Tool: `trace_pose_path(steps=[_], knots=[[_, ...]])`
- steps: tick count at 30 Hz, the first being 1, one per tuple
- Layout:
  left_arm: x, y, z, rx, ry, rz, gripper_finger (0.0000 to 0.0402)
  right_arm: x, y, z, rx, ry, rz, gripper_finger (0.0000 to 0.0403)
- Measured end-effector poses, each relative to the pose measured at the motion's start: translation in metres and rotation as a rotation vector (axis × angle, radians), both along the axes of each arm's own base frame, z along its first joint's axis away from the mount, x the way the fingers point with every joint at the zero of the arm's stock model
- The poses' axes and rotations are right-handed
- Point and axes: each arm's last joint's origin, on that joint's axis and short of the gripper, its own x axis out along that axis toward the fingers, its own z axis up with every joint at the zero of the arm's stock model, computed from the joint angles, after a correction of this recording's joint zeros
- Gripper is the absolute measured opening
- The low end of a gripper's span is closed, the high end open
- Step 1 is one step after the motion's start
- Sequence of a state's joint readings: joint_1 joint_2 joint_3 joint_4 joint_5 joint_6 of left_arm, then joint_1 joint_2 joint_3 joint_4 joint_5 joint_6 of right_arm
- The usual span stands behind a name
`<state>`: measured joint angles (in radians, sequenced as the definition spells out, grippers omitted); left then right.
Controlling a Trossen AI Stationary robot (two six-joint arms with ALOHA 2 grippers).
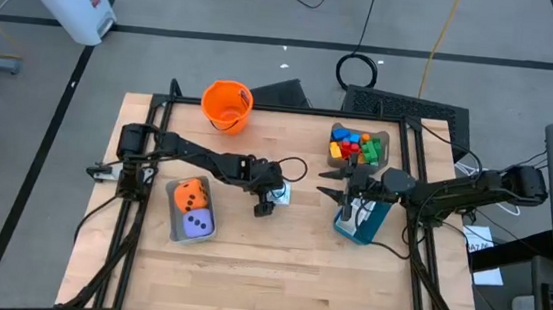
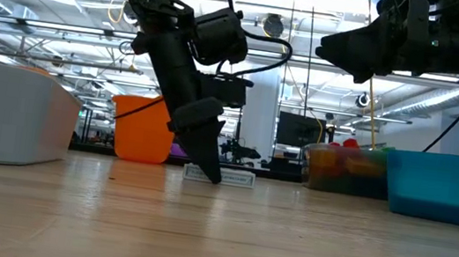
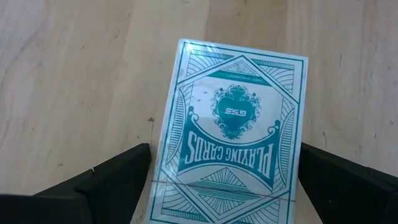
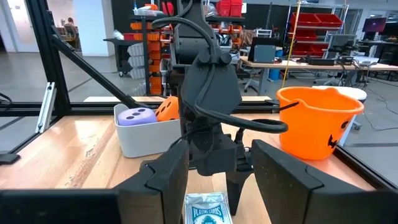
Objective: Pick & Place Toys
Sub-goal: Put the blue deck of cards into the blue bin
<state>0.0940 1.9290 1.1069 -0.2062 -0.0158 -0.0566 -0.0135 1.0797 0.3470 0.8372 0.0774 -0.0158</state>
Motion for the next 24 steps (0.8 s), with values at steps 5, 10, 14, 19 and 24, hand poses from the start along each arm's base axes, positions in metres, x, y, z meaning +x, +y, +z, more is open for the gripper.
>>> trace_pose_path(steps=[5, 10, 14, 19, 24], knots=[[0.0, -0.0019, 0.0, 0.008, 0.001, 0.015, 0.0399, 0.0, 0.0, -0.0005, 0.0, 0.005, 0.0, 0.0166], [-0.0006, -0.0022, 0.0, 0.008, 0.007, 0.017, 0.0399, 0.0, 0.0, -0.0005, 0.0, 0.005, 0.0, 0.0166], [-0.0031, -0.0024, -0.0007, 0.027, 0.037, -0.022, 0.0399, 0.0, 0.0, -0.0005, 0.0, 0.005, 0.0, 0.0166], [-0.005, -0.0029, -0.0016, 0.029, 0.061, -0.047, 0.0399, 0.0, 0.0, -0.0004, 0.0, 0.004, 0.0, 0.0166], [-0.0066, -0.0032, -0.0021, 0.01, 0.078, -0.051, 0.0399, 0.0, 0.0, -0.0005, 0.0, 0.005, 0.0, 0.0166]])
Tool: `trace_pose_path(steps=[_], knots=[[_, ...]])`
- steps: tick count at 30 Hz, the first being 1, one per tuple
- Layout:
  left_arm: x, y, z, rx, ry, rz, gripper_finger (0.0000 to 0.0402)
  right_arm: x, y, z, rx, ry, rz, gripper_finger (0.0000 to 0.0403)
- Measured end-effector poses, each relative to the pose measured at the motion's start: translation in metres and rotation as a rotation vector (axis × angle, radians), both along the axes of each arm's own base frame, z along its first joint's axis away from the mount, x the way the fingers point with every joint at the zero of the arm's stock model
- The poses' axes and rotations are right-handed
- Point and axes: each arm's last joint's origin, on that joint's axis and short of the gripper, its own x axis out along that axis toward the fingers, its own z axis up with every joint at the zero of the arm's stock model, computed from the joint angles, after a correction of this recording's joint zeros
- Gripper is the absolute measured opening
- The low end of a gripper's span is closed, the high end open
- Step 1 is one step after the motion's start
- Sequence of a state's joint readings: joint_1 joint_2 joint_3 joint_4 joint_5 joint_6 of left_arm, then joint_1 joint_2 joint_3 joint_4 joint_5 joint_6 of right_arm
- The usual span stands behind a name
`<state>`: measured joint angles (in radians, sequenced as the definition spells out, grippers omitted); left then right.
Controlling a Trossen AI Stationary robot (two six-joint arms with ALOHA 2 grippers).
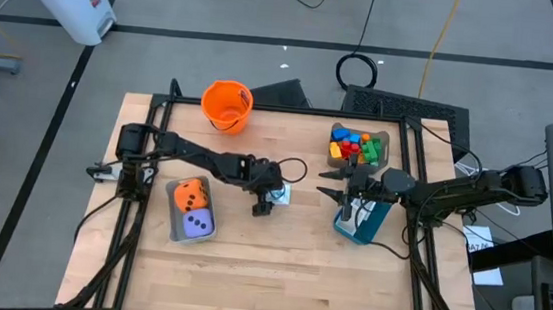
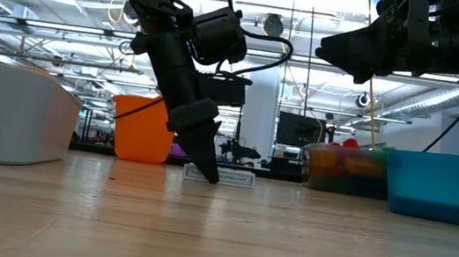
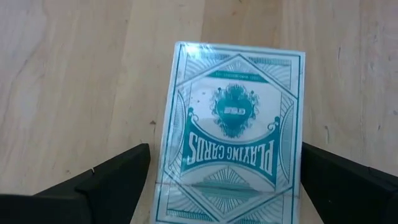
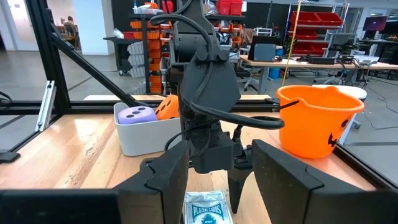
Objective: Pick & Place Toys
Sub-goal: Put the blue deck of cards into the blue bin
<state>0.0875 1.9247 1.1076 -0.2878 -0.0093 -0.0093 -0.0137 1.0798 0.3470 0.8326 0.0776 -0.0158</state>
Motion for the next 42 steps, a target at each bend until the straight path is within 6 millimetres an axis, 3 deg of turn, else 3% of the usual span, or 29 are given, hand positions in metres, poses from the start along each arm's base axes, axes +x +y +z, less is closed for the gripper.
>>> trace_pose_path(steps=[12, 21, 28, 32, 36, 42], knots=[[-0.003, 0.005, -0.001, -0.053, 0.021, 0.006, 0.0396, 0.0, 0.0, 0.0, 0.0, 0.0, 0.0, 0.0166], [-0.003, 0.006, -0.001, -0.059, 0.023, 0.006, 0.0318, 0.0, 0.0, 0.0, 0.0, 0.0, 0.0, 0.0166], [-0.005, 0.005, 0.003, -0.051, 0.023, -0.003, 0.0325, 0.0, 0.0, 0.0, -0.035, 0.003, -0.001, 0.0166], [-0.012, 0.004, 0.019, -0.017, 0.024, 0.003, 0.033, 0.0, 0.0, 0.004, -0.093, -0.032, -0.004, 0.0166], [-0.019, 0.005, 0.05, 0.065, -0.053, 0.04, 0.0318, -0.001, 0.0, 0.01, -0.127, -0.088, -0.009, 0.0166], [-0.028, -0.01, 0.093, 0.204, -0.191, 0.059, 0.0321, 0.001, -0.002, 0.005, 0.139, -0.086, -0.004, 0.0166]])
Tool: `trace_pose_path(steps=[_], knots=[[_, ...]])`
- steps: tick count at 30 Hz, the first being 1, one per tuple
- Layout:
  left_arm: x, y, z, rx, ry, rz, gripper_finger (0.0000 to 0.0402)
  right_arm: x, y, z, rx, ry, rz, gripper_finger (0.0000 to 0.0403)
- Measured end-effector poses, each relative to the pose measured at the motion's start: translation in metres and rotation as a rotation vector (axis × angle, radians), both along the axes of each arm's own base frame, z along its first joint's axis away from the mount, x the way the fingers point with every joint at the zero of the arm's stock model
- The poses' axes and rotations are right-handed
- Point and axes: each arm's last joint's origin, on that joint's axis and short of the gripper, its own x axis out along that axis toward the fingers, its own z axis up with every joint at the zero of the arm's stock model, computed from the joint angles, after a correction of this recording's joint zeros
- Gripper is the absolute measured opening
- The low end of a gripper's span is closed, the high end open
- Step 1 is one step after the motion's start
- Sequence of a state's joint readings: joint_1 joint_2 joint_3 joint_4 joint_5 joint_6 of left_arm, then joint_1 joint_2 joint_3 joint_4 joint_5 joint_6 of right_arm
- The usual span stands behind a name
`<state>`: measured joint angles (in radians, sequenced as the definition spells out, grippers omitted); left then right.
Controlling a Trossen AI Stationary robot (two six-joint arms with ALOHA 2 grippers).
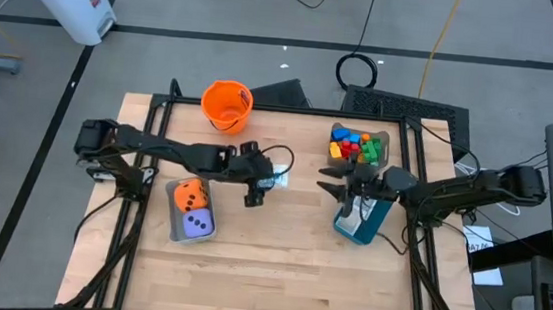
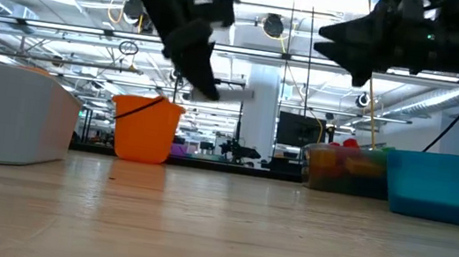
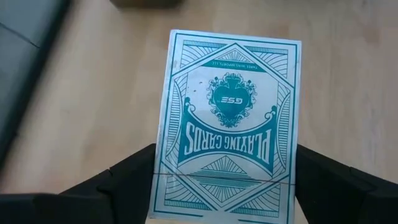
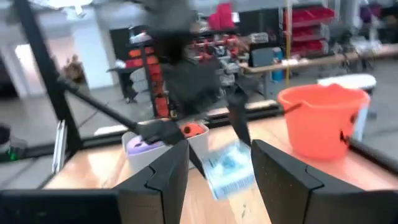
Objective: Pick & Place Toys
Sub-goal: Put the blue deck of cards into the blue bin
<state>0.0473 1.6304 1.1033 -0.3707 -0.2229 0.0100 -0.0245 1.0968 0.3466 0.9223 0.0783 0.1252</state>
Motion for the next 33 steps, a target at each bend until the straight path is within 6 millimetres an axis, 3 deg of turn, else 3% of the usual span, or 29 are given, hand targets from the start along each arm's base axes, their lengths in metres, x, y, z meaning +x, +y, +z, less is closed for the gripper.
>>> trace_pose_path(steps=[10, 15, 18, 26, 33], knots=[[0.016, -0.048, 0.047, 0.258, -0.103, -0.08, 0.0319, 0.011, -0.019, -0.017, 0.216, 0.011, -0.059, 0.0168], [0.022, -0.057, 0.061, 0.363, -0.08, -0.059, 0.0328, 0.018, -0.025, -0.022, 0.282, -0.052, 0.077, 0.0182], [0.027, -0.058, 0.06, 0.387, -0.028, -0.058, 0.0333, 0.023, -0.025, -0.022, 0.304, -0.102, 0.15, 0.0196], [0.036, -0.059, 0.056, 0.434, 0.007, -0.057, 0.0318, 0.042, -0.028, -0.029, 0.352, -0.067, 0.149, 0.0228], [0.035, -0.059, 0.056, 0.451, 0.019, -0.049, 0.0335, 0.058, -0.029, -0.029, 0.381, -0.047, 0.154, 0.024]])
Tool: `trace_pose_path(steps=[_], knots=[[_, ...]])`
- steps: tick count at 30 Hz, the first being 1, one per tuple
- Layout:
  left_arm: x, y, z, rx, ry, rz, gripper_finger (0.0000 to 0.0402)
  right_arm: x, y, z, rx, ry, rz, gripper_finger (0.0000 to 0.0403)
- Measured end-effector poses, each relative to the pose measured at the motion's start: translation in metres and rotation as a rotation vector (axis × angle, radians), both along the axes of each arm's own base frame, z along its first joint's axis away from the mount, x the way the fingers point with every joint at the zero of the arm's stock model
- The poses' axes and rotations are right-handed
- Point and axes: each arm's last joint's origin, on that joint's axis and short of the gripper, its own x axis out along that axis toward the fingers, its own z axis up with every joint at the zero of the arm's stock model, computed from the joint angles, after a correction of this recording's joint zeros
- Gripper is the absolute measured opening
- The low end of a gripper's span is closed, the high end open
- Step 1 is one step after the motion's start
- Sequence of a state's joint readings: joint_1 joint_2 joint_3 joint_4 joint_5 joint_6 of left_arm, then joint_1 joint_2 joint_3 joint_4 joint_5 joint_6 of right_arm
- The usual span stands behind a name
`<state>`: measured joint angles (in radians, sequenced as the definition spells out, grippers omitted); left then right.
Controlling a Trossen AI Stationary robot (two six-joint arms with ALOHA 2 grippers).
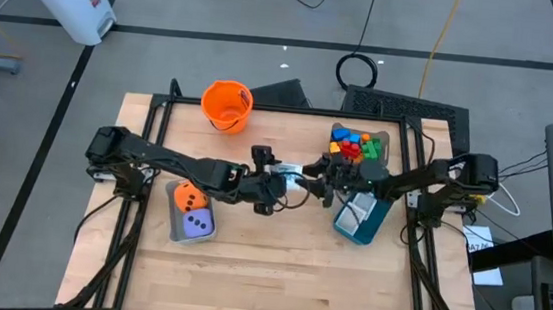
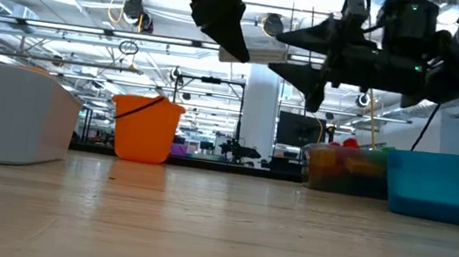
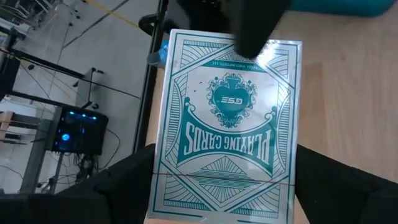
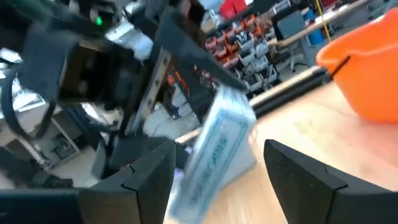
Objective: Pick & Place Toys
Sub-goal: Put the blue deck of cards into the blue bin
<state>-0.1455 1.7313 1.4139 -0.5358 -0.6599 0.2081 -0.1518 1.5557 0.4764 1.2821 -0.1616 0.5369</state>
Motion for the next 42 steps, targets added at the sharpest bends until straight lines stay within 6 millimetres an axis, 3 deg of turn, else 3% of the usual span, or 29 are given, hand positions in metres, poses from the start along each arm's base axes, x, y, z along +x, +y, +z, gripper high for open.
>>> trace_pose_path(steps=[7, 15, 21, 27, 36, 42], knots=[[0.0, 0.0, 0.0, -0.004, -0.008, 0.0, 0.0318, 0.003, 0.006, 0.003, -0.004, -0.01, 0.015, 0.0221], [0.001, -0.001, 0.0, -0.013, -0.009, -0.007, 0.0357, 0.003, 0.005, 0.001, 0.002, 0.007, -0.009, 0.0127], [0.001, -0.002, 0.001, -0.029, -0.016, -0.02, 0.0345, 0.003, 0.005, 0.002, -0.001, 0.002, -0.009, 0.0068], [0.0, -0.009, 0.003, -0.02, -0.03, -0.035, 0.034, 0.003, 0.005, 0.002, -0.02, -0.006, -0.007, 0.007], [0.001, -0.025, 0.05, 0.02, -0.095, -0.062, 0.0368, 0.003, 0.005, 0.002, -0.076, -0.004, -0.018, 0.0064], [-0.006, -0.03, 0.075, 0.055, -0.095, -0.023, 0.0361, -0.001, 0.007, 0.01, -0.1, -0.021, 0.03, 0.0066]])
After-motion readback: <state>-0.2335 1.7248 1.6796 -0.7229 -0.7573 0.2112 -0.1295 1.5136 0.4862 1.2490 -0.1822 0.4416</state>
